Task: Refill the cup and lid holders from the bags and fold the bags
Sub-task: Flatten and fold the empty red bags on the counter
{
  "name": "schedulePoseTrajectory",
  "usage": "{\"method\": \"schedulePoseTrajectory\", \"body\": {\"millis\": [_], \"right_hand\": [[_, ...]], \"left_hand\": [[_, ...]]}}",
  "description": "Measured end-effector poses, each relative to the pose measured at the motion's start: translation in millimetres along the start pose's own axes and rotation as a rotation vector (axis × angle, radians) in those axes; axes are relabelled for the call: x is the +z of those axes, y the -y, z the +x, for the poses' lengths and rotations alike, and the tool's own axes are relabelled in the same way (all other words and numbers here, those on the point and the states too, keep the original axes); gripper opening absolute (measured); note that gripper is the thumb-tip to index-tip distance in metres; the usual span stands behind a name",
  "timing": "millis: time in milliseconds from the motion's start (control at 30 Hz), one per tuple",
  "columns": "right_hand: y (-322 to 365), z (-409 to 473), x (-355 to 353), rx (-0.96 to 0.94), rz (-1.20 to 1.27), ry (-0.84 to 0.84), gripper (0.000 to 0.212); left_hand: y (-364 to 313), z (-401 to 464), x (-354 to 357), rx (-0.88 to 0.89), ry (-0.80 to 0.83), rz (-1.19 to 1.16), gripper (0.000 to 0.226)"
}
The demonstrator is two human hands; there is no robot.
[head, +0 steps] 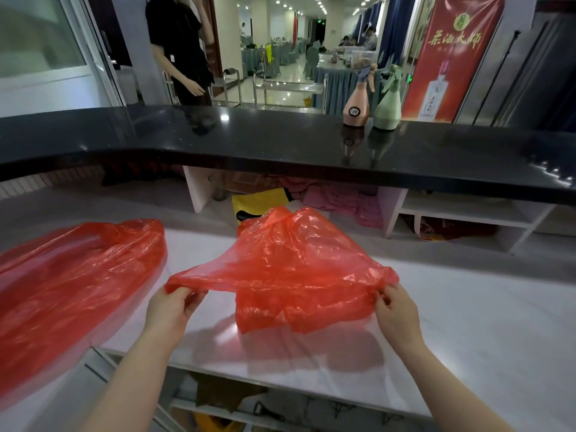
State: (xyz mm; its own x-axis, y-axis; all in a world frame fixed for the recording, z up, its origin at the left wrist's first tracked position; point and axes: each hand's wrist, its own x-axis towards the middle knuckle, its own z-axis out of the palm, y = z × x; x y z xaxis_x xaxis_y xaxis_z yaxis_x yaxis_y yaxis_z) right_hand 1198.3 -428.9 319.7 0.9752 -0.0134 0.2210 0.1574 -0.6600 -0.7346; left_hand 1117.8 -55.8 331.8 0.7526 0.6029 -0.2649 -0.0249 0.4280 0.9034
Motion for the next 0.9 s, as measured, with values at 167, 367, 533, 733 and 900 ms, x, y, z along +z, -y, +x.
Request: {"method": "schedulePoseTrajectory", "body": {"millis": [167,367,533,733,900], "right_hand": [[15.3,-5.1,4.2,0.169,0.491,0.187,0.040],[20.6,-0.2,7.9,0.224,0.641,0.265,0.020],[19.1,6.0,6.5,0.287,0.495,0.157,0.005],[0.7,12.4,-5.6,0.402,0.482,0.013,0.013],[-10.5,11.4,-7.7,0.347,0.251,-0.041,0.020]], "left_hand": [[3.4,-4.2,0.6,-0.016,0.008,0.002,0.026],[3.7,-3.1,-4.3,-0.031,0.002,-0.004,0.023],[2.0,6.4,-16.5,-0.056,-0.064,-0.044,0.023],[3.1,19.7,-32.3,-0.190,-0.254,-0.229,0.015],[1.7,17.6,-25.2,-0.200,-0.327,-0.160,0.021]]}}
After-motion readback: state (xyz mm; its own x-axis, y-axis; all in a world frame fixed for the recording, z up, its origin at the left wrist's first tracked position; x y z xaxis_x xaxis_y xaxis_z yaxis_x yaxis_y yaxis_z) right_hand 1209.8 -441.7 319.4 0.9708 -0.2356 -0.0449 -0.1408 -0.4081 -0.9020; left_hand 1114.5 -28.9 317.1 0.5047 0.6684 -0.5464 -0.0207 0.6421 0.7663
